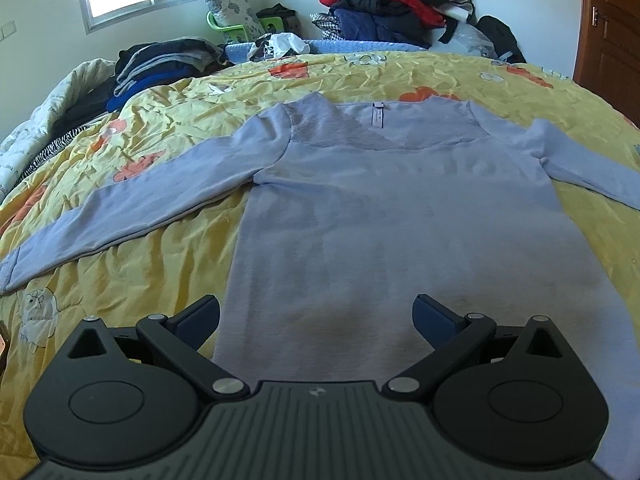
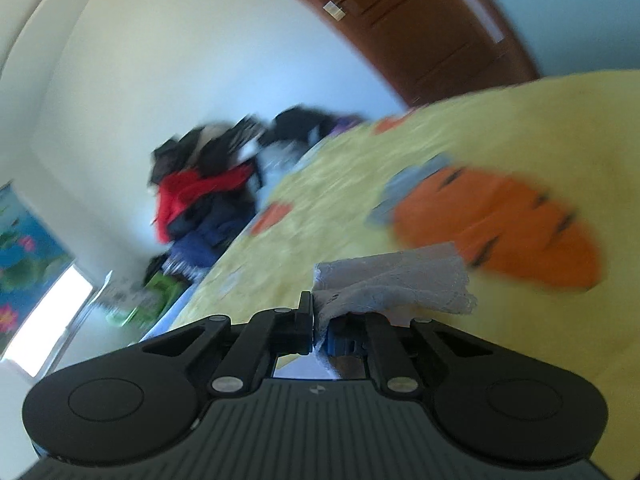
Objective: Fold small clothes
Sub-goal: 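Carry the held sleeve with the right gripper across the shirt body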
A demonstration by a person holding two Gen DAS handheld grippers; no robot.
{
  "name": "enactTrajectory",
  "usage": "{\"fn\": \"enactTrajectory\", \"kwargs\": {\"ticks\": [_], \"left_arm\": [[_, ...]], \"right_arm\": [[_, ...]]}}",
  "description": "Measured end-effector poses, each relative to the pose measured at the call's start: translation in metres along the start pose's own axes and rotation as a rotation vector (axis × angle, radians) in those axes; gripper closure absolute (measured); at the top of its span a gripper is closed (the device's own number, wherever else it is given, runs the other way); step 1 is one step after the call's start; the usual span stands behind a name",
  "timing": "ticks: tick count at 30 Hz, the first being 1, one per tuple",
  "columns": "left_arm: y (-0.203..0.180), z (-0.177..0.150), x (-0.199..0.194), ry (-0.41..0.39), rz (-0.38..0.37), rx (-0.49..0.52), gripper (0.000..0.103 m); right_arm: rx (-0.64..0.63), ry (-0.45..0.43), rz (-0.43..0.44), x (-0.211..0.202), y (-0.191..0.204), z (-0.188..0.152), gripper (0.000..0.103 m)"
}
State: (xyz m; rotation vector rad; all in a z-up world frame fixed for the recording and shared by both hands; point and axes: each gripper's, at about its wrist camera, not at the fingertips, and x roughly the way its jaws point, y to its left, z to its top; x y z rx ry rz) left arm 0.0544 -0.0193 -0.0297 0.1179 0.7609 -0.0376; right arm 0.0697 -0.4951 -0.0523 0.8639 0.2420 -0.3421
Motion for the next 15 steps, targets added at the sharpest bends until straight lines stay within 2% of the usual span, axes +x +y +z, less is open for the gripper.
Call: {"fn": "enactTrajectory", "kwargs": {"ticks": [6,15], "left_arm": [[0.010,0.002,0.000,-0.016,0.030,-0.009,0.000],[0.026,0.004,0.002,-0.025,0.052,-0.020,0.000]], "right_arm": [[-0.056,0.123,0.108,0.024,0.056,-0.031,0.092],[-0.138,0.264,0.205,0.044,0.140,-0.079,0.092]]}}
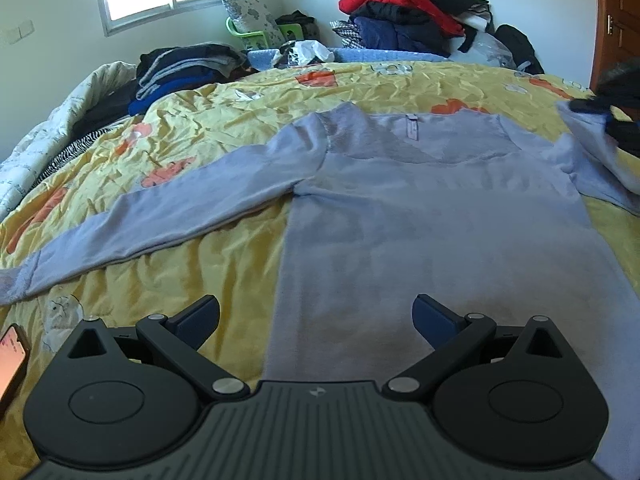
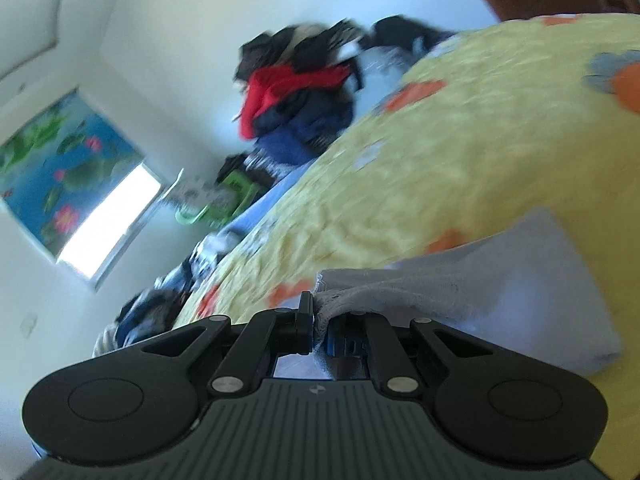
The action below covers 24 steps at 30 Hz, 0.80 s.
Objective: Fold small clothes
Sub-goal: 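Carry the held sleeve with the right gripper across the shirt body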
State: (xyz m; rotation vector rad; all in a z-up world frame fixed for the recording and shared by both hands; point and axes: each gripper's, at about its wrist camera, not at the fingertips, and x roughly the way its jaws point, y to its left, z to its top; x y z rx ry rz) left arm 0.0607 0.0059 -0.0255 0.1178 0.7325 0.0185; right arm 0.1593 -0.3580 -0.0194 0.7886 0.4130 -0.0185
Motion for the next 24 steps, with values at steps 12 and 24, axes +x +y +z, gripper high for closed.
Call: {"fn": "enactTrajectory", "kwargs": {"ticks": [12,24], "left_arm": [[0.034,-0.001,0.008,0.017,0.038,-0.058,0.000],[0.055,-0.006,0.010,0.032,0.048,-0.094,0.000]], "right_arm": [[-0.226,0.157,0.029,0.056,0.107,-0.062,0.092],[-0.429,0.235,0.045,0.110,0.184,-0.118,0.092]]}}
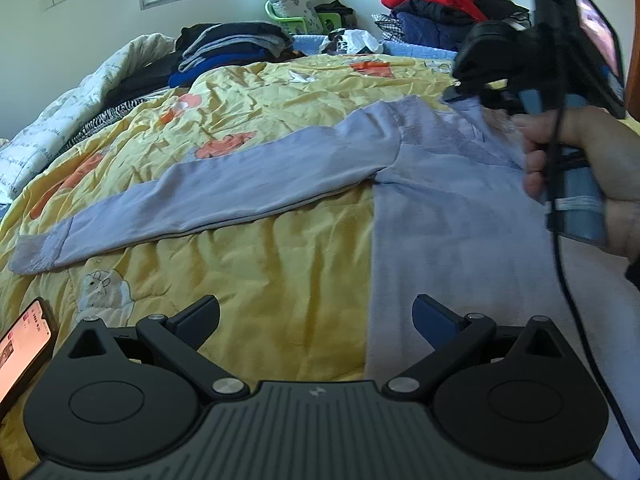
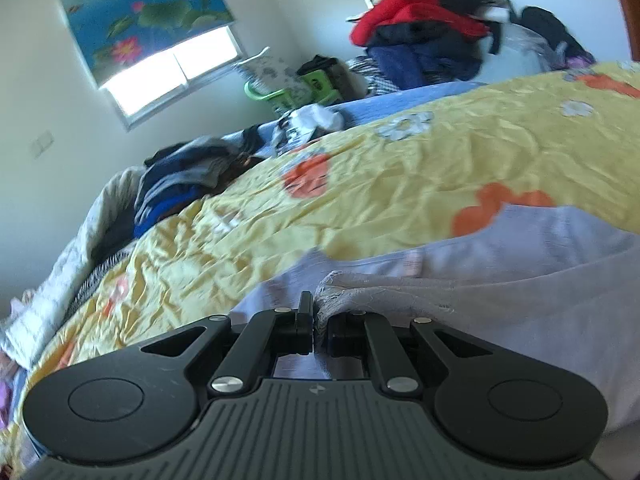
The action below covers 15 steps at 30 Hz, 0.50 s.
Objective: Fold small clothes
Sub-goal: 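Carry the held sleeve with the right gripper across the shirt body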
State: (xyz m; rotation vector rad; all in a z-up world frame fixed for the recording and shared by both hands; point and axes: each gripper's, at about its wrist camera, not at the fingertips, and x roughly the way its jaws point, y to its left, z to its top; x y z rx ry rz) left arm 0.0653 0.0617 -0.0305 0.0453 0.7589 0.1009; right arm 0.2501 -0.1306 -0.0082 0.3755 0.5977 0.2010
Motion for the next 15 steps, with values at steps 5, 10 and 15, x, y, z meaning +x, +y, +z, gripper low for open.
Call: {"fn": "enactTrajectory", "kwargs": {"ticks": [5,10,15], "left_arm": [[0.005,0.000,-0.001,0.000,0.004,-0.005,0.000],[0.009,-0.001,0.000,0.009,0.006,-0.015,0.000],[0.012,-0.002,0.002,0.015,0.009,-0.025,0.000]], "right_arm": [[-0.031,0.029,0.019,0.018,0.027,-0.004,0.092],[-0.113,0.052,0.034,0.029,0.058,-0.010,0.088],[-0.206,0.162,0.055,0.047,0.082,-0.015,0.052]]}}
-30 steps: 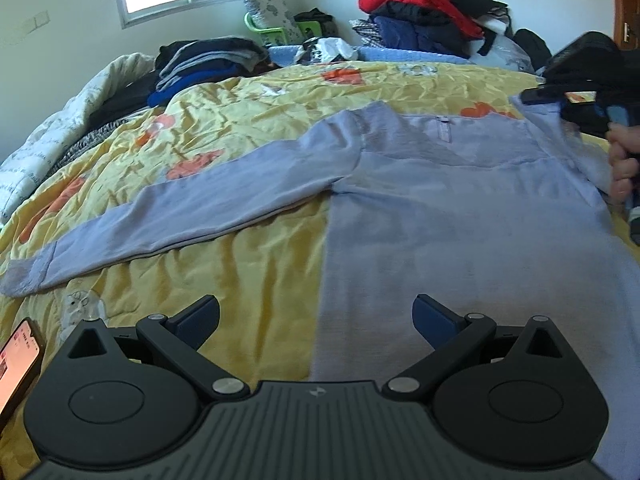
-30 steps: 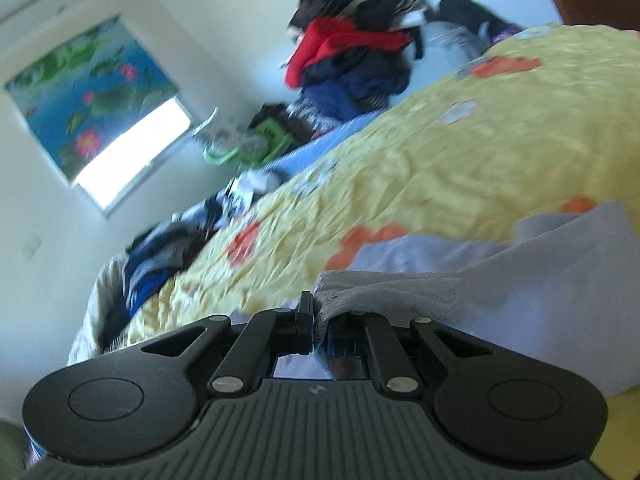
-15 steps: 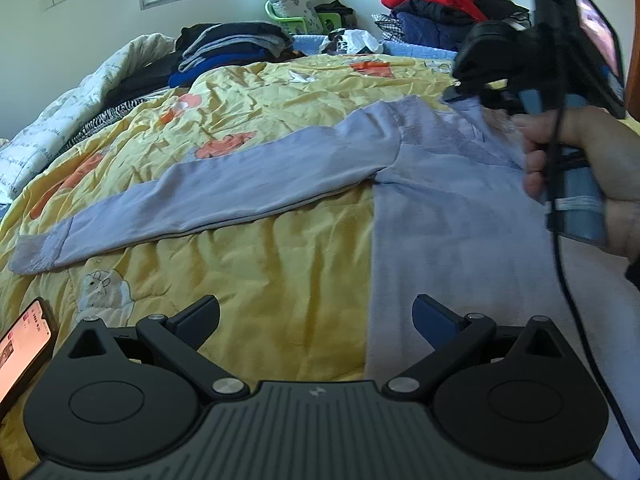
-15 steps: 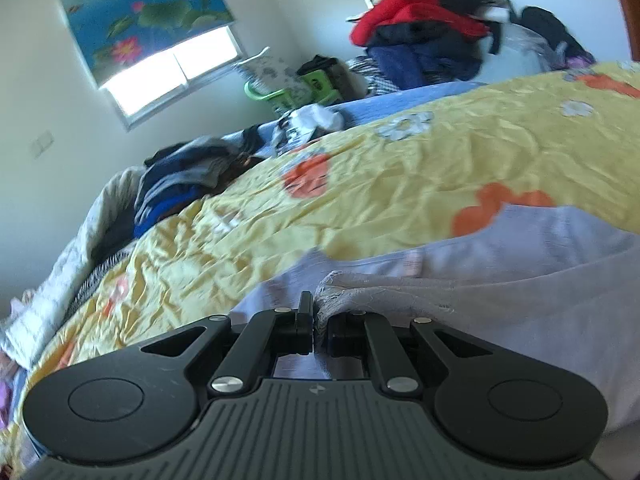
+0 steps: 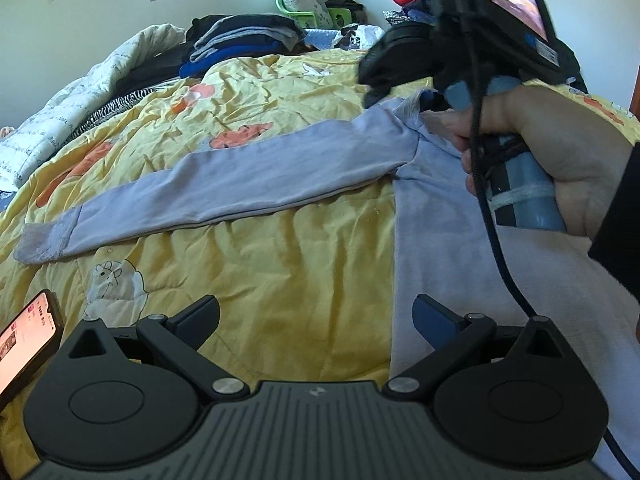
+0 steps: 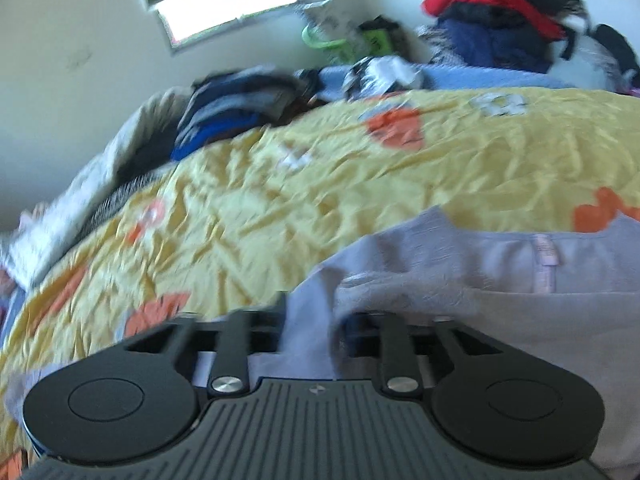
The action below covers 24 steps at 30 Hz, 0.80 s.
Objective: Fold small clothes
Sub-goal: 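Carry the held sleeve with the right gripper across the shirt body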
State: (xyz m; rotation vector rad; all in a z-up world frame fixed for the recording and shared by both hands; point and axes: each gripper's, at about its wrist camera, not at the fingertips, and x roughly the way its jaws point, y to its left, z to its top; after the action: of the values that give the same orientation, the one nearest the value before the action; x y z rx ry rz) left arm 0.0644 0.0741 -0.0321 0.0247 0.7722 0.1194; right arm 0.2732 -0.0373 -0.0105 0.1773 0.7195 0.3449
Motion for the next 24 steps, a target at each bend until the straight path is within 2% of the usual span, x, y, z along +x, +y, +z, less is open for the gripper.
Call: {"fn": "enactTrajectory", "kwargs": {"ticks": [4,9,12,17,20,22,24], "left_arm": [[0.001,0.000,0.000,0.002,0.001,-0.001,0.000],[0.003,-0.001,0.002,0.006,0.008,-0.007,0.000],[0.005,-0.001,0.002,0.008,0.013,-0.015,0.000],[0.008,-0.002,0.004,0.009,0.030,-0.024,0.000],[0.010,-0.001,0.008,0.025,0.034,-0.047,0.000],[0.012,0.001,0.010,0.028,0.031,-0.062,0.000],[0.015,0.003,0.010,0.022,0.037,-0.066,0.000]], "right_arm": [[-0.065,0.007,-0.010,0.003,0.020,0.007,0.041],[-0.097,0.011,0.049,-0.003,0.036,0.015,0.037],[-0.086,0.023,0.126,-0.006,0.040,0.016,0.036],[0.081,0.059,0.292,-0.008,0.021,0.017,0.034],[0.104,0.095,0.258,-0.001,0.014,0.011,0.028],[0.080,0.178,0.209,0.013,0.014,0.003,0.029],[0.085,0.185,0.209,0.015,0.012,-0.004,0.029]]}}
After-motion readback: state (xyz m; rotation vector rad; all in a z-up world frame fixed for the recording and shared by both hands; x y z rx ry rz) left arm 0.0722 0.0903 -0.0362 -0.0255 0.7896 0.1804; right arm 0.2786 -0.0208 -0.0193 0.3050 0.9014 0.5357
